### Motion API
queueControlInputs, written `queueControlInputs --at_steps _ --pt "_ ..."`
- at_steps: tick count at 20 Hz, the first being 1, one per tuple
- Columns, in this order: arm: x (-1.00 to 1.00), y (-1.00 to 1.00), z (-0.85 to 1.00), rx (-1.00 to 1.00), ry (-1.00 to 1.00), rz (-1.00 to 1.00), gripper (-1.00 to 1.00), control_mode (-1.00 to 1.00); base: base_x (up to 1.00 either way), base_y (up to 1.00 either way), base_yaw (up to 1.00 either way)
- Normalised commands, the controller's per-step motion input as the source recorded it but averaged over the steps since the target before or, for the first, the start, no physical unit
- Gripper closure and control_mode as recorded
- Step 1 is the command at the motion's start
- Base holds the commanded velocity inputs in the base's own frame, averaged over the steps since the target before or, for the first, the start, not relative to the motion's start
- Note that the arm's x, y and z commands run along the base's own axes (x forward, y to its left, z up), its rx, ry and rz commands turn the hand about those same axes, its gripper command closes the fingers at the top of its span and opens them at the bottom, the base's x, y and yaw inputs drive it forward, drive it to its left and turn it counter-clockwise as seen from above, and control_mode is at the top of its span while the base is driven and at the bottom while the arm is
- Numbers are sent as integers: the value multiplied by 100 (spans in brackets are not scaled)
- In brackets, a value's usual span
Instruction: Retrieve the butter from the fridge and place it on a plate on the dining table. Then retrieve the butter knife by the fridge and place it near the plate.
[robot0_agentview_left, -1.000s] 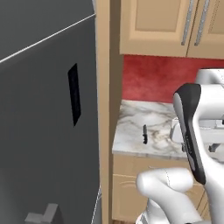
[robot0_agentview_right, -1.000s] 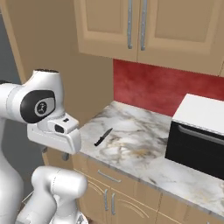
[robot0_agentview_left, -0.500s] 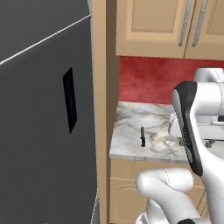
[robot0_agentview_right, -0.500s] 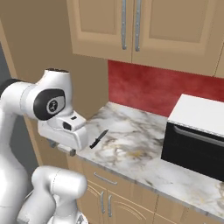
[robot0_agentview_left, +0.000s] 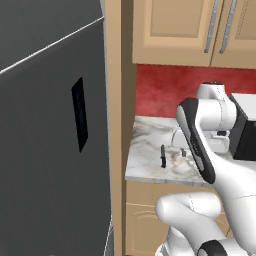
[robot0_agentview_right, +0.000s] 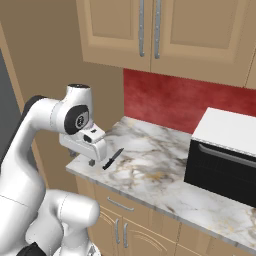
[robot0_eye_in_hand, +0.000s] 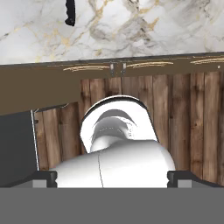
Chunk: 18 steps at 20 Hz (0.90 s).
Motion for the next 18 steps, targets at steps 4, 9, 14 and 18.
queueControlInputs --at_steps 4,9,14,18 --pt "100 16 -45 0 0 -4 -100 -100 0 0 0" --pt "99 1 -53 0 1 -1 -100 -100 0 0 0" --pt "93 0 -60 0 10 -4 -100 -100 0 0 0" --pt "92 0 -62 0 11 -6 -100 -100 0 0 0"
